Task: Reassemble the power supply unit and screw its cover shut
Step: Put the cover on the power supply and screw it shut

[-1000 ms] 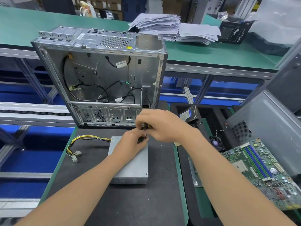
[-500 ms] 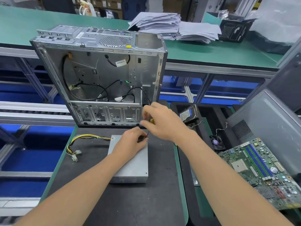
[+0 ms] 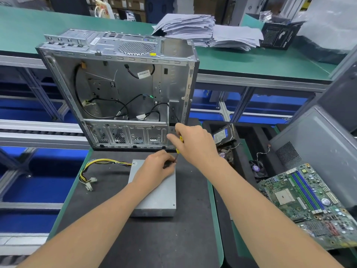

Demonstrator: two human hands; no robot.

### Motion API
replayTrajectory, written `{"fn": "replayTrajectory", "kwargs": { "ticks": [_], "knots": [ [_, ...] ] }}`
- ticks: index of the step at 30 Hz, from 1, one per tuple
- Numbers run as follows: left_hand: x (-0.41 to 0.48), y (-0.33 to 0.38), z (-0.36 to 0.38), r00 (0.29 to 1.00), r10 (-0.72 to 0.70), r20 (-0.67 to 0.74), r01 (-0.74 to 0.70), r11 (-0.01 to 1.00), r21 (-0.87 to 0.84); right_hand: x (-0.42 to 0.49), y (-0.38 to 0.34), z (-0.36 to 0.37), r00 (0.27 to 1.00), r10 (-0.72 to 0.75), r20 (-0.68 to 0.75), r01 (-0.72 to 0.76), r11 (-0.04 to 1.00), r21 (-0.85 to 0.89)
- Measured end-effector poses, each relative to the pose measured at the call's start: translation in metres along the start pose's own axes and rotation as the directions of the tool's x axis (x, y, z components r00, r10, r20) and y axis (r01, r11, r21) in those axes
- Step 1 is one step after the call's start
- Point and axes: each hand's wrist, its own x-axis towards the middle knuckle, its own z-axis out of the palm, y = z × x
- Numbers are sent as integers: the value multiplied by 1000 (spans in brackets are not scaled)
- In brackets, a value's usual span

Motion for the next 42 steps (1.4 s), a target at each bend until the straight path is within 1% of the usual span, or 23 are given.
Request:
{"fn": "replayTrajectory", "kwargs": {
  "ticks": [2,4,6,8,10,12,14,16,17,19,21,23,25,27,28,30,32,33,35,36,38,40,42],
  "knots": [
    [0,0,-1,1000,-3,-1,3,1000,-23,2,6,-10,988,-127,91,112,981,161],
    [0,0,-1,1000,-6,0,6,999,-40,3,11,-23,915,-326,236,253,922,293],
    [-1,0,-1,1000,-5,-10,4,999,-47,4,13,-29,861,-398,317,285,894,347],
    [0,0,-1,1000,-7,-11,7,999,-42,3,13,-27,889,-346,300,220,897,383],
    [0,0,0,1000,-5,-8,4,1000,-28,2,11,-21,940,-258,224,156,907,392],
    [-1,0,0,1000,-5,-4,5,1000,-21,2,7,-14,983,-134,126,88,943,321],
    [-1,-1,0,1000,-16,8,16,999,-27,2,2,-6,999,-6,47,-4,978,209],
    [-1,-2,0,1000,-19,13,19,999,-31,1,0,-1,999,42,3,-42,988,147],
    [0,-2,0,1000,-21,13,21,999,-31,1,0,0,1000,15,-16,-13,992,128],
    [0,-2,0,1000,-24,10,25,999,-28,2,4,-4,992,-124,-22,126,981,149],
    [0,-3,0,1000,-23,6,24,999,-38,3,10,-12,949,-307,72,281,928,245],
    [0,-4,1,1000,-28,12,29,999,-44,4,13,-18,893,-408,189,337,885,321],
    [0,-4,1,1000,-24,16,24,999,-31,4,15,-17,908,-369,197,285,891,354],
    [1,-4,2,1000,-17,19,17,1000,-14,5,14,-13,965,-235,115,188,929,319],
    [0,-4,2,1000,-18,17,18,1000,-9,5,11,-10,984,-152,89,123,955,271],
    [0,-3,2,1000,-19,10,19,1000,-6,4,5,-2,999,-4,50,1,998,70],
    [-1,-3,3,1000,-21,4,21,1000,-8,2,1,3,999,46,-21,-47,998,-52],
    [0,-2,3,1000,-23,2,23,1000,-9,1,1,3,999,17,-44,-19,999,-37],
    [0,-2,2,1000,-22,-1,22,1000,-7,1,5,-2,994,-111,5,110,989,102],
    [0,-2,2,1000,-19,-3,19,1000,-10,2,9,-7,976,-200,82,180,963,202],
    [0,-2,1,1000,-15,-4,15,1000,-14,3,16,-17,912,-337,233,240,900,363],
    [0,-2,1,1000,-17,-6,17,1000,-14,4,16,-20,904,-345,253,223,885,410],
    [-1,-3,2,1000,-24,-4,24,1000,-16,4,12,-16,953,-270,141,213,922,323]
  ]
}}
